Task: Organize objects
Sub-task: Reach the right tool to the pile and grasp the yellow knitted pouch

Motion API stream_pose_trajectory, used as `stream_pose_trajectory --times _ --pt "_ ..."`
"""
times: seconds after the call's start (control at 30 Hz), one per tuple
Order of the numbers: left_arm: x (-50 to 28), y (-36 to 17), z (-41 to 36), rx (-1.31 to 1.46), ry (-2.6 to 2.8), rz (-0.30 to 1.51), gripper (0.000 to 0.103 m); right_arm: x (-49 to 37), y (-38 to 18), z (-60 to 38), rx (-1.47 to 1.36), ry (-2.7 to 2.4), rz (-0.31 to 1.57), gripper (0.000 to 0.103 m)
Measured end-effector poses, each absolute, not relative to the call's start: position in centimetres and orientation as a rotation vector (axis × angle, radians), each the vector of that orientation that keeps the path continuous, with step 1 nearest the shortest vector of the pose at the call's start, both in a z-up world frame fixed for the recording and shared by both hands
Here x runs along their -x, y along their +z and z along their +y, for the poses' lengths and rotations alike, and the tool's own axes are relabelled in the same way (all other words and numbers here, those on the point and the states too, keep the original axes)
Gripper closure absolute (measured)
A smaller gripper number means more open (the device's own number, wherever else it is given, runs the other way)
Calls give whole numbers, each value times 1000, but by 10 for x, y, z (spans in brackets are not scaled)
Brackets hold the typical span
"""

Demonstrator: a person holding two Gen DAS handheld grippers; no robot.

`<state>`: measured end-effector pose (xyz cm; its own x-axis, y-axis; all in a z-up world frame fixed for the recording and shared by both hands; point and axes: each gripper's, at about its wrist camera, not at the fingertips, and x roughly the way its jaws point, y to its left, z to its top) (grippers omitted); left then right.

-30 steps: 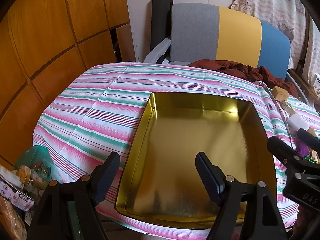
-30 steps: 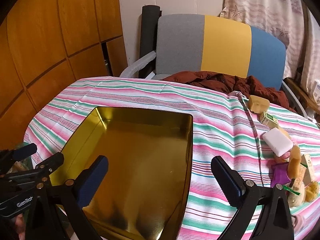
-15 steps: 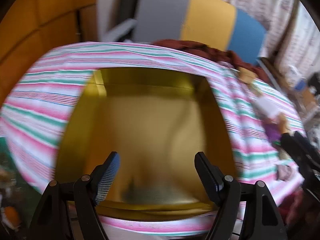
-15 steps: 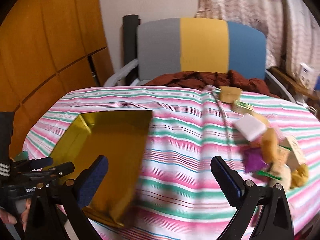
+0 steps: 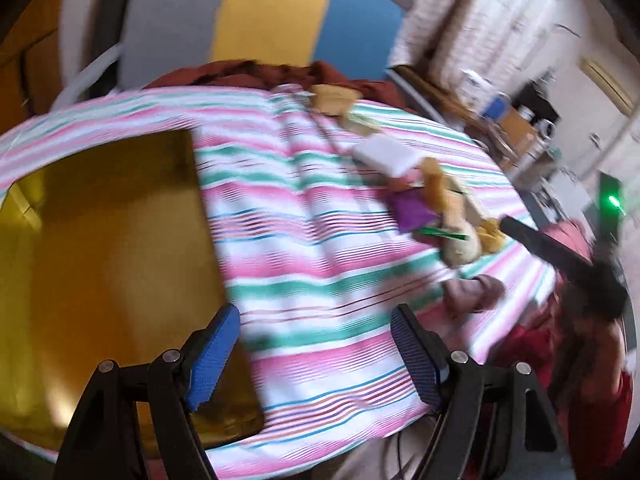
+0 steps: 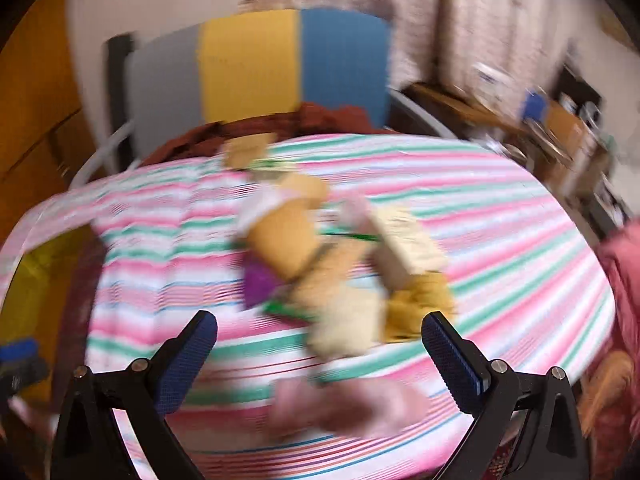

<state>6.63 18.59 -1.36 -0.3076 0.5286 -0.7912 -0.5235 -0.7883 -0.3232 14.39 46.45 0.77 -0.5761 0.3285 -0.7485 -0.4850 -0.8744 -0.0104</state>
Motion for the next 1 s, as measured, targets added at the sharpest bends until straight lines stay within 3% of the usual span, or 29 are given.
stream_pose_trajectory --times 0.2,0.3,0.43,0.57,0.6,1.0 --pt "-74 -19 239 1235 2043 73 21 -149 -12 545 1103 2304 560 2" --pt "-79 -25 261 1223 2001 93 19 -146 -29 569 1132 2277 681 22" --pt "-89 -32 294 1205 1945 170 0 -145 -45 578 1156 2248 693 32" --pt "-100 -38 323 1157 1911 213 0 -143 -55 585 1166 2263 750 48" --pt "-102 -39 330 1141 1904 223 0 -142 -56 584 1172 2262 728 61" --pt "-129 -59 409 1005 1827 409 0 -156 -37 583 992 2343 730 65"
